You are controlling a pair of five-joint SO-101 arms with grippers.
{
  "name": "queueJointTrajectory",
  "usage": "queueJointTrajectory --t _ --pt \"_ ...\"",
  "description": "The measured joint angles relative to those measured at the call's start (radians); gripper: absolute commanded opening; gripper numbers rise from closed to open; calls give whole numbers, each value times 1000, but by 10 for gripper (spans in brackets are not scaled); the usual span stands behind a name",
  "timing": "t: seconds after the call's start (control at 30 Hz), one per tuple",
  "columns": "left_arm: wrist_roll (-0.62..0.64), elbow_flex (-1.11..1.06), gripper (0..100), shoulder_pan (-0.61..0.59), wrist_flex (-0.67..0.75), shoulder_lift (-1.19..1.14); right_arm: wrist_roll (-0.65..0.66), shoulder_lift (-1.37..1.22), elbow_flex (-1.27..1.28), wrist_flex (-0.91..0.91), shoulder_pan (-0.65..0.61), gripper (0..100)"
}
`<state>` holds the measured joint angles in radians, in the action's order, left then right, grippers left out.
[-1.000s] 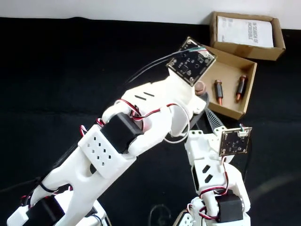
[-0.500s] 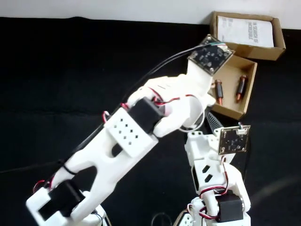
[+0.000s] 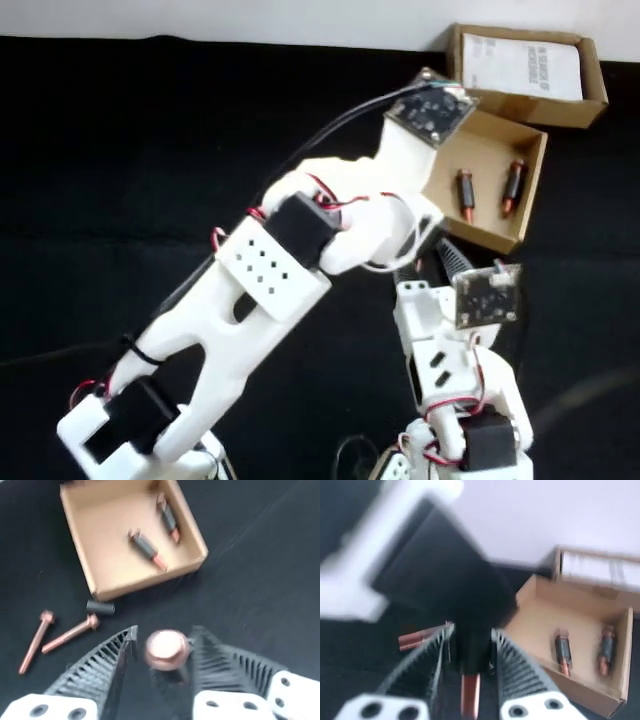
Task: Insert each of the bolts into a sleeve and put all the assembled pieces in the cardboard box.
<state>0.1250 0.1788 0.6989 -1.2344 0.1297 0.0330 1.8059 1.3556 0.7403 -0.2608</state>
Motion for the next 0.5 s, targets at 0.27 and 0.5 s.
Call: queueJointTrajectory --t 0.27,0.5 --pt "74 46 372 -8 -63 0 3 2 -2 0 2 6" --pt "72 89 372 -38 -71 100 3 2 -2 0 0 6"
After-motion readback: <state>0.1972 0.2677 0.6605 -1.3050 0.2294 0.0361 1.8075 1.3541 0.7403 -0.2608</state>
